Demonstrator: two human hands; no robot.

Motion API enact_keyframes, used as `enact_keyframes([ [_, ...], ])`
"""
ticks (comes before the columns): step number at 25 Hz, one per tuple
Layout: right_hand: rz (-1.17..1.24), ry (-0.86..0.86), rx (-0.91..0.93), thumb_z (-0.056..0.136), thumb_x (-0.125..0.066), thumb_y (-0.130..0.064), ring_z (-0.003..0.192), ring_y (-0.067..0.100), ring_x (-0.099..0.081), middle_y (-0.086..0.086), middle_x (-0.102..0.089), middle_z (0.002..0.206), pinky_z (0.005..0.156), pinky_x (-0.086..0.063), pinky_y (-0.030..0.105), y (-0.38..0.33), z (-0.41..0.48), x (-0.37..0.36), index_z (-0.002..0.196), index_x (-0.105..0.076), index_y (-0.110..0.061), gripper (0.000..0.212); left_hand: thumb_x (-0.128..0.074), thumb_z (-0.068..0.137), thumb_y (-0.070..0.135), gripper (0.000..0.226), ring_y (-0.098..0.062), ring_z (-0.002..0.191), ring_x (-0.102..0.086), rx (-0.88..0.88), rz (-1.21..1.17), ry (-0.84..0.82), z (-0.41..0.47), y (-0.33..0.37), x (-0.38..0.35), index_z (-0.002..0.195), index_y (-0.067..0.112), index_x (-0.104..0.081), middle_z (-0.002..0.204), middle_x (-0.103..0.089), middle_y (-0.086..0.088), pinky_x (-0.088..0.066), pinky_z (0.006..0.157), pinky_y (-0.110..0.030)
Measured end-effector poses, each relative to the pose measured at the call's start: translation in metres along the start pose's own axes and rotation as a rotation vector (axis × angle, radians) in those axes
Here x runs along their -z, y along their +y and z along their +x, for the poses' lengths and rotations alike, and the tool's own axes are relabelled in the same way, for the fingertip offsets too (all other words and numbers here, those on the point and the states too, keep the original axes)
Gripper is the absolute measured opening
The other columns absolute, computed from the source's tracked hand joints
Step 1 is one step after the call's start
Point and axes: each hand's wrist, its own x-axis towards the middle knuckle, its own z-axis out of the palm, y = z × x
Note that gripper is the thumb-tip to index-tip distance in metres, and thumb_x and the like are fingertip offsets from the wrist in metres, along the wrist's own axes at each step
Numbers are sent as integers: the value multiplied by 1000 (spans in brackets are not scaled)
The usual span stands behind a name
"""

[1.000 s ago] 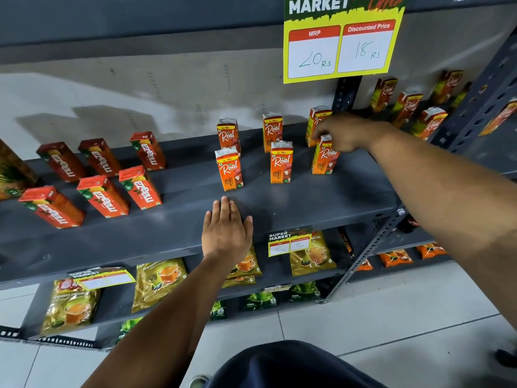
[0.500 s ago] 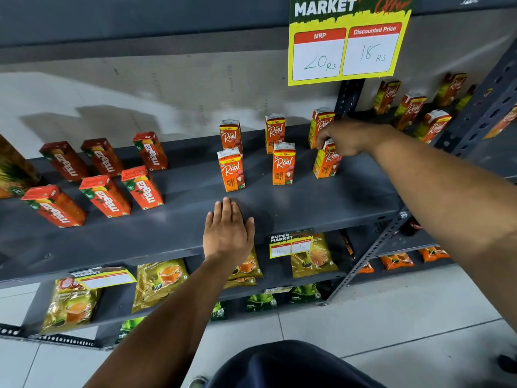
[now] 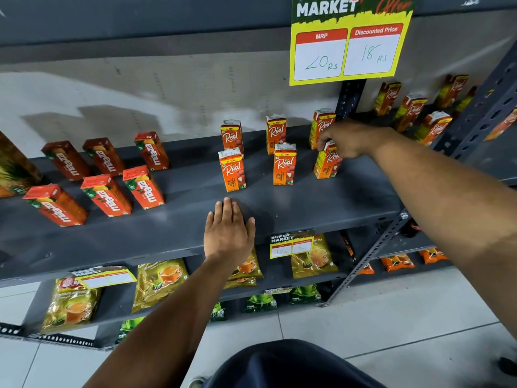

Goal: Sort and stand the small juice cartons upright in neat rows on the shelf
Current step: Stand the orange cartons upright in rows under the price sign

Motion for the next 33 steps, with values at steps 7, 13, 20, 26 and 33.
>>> enact_keyframes([
  [7, 458, 201, -70, 80, -69, -1, 134, 27, -42, 8, -37, 153, 98, -41, 32, 4, -6, -9, 149, -32, -26, 83, -9, 98, 50, 69, -26, 148, -5, -7, -4, -2, 0, 0, 1, 151, 7, -11, 161, -8, -10, -8, 121, -40],
  [13, 1015, 519, -387, 71, -81, -14, 136, 26, -39, 9, -34, 152, 107, -38, 40, -7, -14, -86, 154, -11, -24, 109, -8, 97, 50, 69, -25, 148, -4, -4, -19, 0, -1, 0, 2, 151, 7, -11, 161, -7, -10, -7, 121, -40],
  [20, 1106, 476, -356, 73, -82, -20, 130, 24, -48, 6, -49, 143, 109, -38, 42, -7, -11, -117, 153, -12, -26, 106, -13, 98, 49, 67, -25, 148, -6, 3, -42, 13, 1, 1, 2, 151, 7, -13, 161, -10, -9, -6, 120, -38],
  [26, 1485, 573, -309, 64, -55, -85, 128, 11, -42, -16, -45, 130, 111, -29, 34, 0, -20, -125, 153, -17, -21, 116, -36, 96, 51, 67, -29, 133, -40, 164, -490, 140, 0, -1, 17, 148, 12, -20, 149, -40, -10, -34, 111, -43],
  [33, 1529, 529, -213, 77, -53, -67, 112, 1, -54, 0, -53, 135, 107, -40, 33, 7, -14, -121, 149, -31, -16, 90, -52, 97, 26, 67, -18, 144, -24, 408, -1268, 133, 44, -3, 39, 152, 17, -15, 158, -23, -3, -19, 118, -35],
])
